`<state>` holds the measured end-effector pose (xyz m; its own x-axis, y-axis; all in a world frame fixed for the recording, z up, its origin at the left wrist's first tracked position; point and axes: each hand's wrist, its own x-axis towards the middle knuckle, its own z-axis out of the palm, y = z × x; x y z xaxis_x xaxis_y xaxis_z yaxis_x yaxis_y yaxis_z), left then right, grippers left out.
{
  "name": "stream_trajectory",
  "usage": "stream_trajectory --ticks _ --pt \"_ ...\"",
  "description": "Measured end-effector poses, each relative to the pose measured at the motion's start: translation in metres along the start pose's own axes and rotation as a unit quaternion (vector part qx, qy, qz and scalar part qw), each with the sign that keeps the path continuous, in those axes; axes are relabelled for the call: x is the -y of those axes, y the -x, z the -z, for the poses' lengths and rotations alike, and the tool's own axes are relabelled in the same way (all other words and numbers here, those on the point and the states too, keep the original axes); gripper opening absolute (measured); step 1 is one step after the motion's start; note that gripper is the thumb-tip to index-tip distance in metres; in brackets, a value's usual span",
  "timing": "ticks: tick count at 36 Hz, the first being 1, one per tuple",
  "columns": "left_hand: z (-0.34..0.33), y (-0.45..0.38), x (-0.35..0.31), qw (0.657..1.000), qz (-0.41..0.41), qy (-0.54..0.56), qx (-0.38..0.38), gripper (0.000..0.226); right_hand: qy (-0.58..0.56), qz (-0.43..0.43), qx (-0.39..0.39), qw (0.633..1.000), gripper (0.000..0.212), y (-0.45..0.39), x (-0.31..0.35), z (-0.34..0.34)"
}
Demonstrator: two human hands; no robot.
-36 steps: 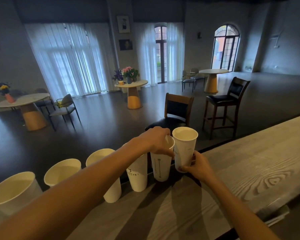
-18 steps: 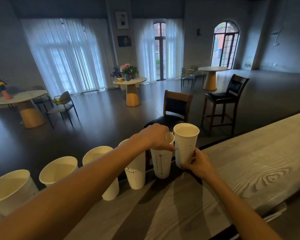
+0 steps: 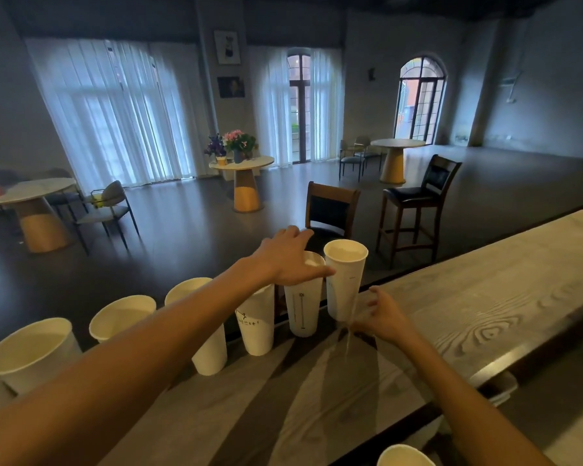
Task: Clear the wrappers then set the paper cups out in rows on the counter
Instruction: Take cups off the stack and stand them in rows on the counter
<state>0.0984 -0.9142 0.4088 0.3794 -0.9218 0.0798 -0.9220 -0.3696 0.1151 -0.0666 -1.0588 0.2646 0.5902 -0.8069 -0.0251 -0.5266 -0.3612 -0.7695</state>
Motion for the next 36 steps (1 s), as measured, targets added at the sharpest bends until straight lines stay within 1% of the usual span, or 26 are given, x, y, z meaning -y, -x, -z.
stream_trajectory --ticks 2,5,8,10,12,14,16,18,22,25,27,30,34,36 --pt "0.008 0.010 -0.006 1.000 -0.004 0.007 -0.014 0.094 0.006 0.007 -0.006 1.000 0.105 0.011 0.006 0.009" --pt "0.019 0.030 -0.019 0.996 -0.030 0.019 -0.077 0.090 0.012 0.025 -0.014 1.000 0.099 0.032 0.018 0.025" --pt "0.026 0.053 -0.036 0.982 -0.090 0.020 -0.166 0.082 0.009 0.054 -0.014 0.998 0.092 0.056 0.029 0.043" --pt "0.024 0.071 -0.049 0.966 -0.143 0.026 -0.213 0.077 -0.018 0.073 -0.019 0.997 0.083 0.075 0.034 0.053" --pt "0.014 0.091 -0.062 0.956 -0.184 0.032 -0.225 0.072 -0.050 0.088 -0.024 0.995 0.073 0.097 0.037 0.057" --pt "-0.003 0.111 -0.073 0.958 -0.205 0.051 -0.191 0.071 -0.071 0.104 -0.018 0.992 0.063 0.123 0.036 0.055" --pt "-0.026 0.131 -0.084 0.959 -0.230 0.072 -0.149 0.070 -0.066 0.115 -0.004 0.991 0.052 0.150 0.030 0.048" --pt "-0.052 0.151 -0.092 0.965 -0.232 0.072 -0.103 0.067 -0.054 0.112 0.008 0.992 0.049 0.173 0.017 0.038" --pt "-0.099 0.189 -0.103 0.989 -0.130 0.058 0.035 0.058 -0.049 0.096 0.023 0.994 0.051 0.209 -0.015 0.015" --pt "-0.125 0.211 -0.108 0.988 -0.095 0.087 0.090 0.063 -0.040 0.081 0.010 0.996 0.053 0.233 -0.035 0.001" --pt "-0.135 0.223 -0.108 0.988 -0.091 0.037 0.121 0.067 -0.028 0.082 0.000 0.996 0.051 0.244 -0.045 -0.004" --pt "-0.147 0.235 -0.108 0.984 -0.111 -0.059 0.126 0.085 -0.029 0.074 -0.014 0.997 0.050 0.253 -0.051 -0.007" --pt "-0.163 0.250 -0.109 0.981 -0.129 -0.086 0.112 0.105 -0.031 0.070 -0.043 0.996 0.050 0.267 -0.048 -0.009" --pt "-0.169 0.258 -0.110 0.984 -0.125 -0.069 0.108 0.107 -0.031 0.073 -0.055 0.995 0.048 0.276 -0.046 -0.009"
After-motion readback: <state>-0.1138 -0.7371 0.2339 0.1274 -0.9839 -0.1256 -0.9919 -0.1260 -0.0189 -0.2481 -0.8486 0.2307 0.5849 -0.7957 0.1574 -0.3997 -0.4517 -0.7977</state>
